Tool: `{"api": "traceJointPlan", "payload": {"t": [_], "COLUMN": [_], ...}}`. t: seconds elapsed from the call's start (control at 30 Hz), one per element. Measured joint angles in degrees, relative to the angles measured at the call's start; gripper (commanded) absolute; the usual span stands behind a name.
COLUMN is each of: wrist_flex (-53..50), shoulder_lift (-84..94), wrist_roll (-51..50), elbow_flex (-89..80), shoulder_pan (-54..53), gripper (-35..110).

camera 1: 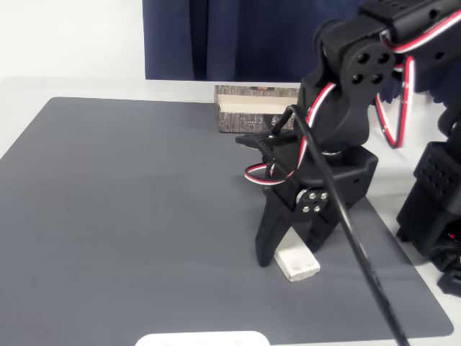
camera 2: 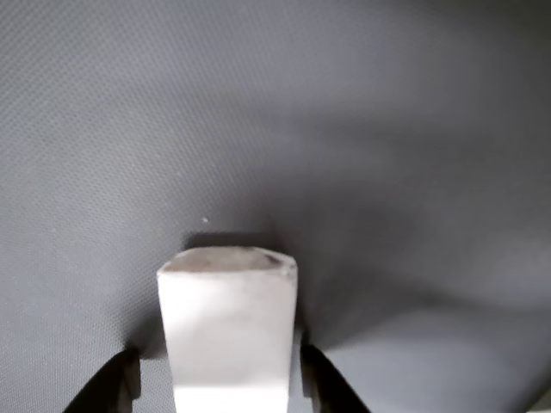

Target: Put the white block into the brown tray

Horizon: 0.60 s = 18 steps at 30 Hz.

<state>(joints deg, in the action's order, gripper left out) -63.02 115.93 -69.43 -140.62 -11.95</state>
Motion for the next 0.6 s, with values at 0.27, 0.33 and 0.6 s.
{"api": "traceJointPlan", "payload": {"t": [0.27,0.33,0.6], "wrist_flex": [0.0,0.0,0.62], "shoulder_lift": [0.0,0.0,0.0], "wrist_roll": [0.09,0.09,0.09], "elbow_flex": [0.0,0.0,0.0], "shoulder_pan": [0.0,0.0,0.0], "gripper": [41,41,37]}}
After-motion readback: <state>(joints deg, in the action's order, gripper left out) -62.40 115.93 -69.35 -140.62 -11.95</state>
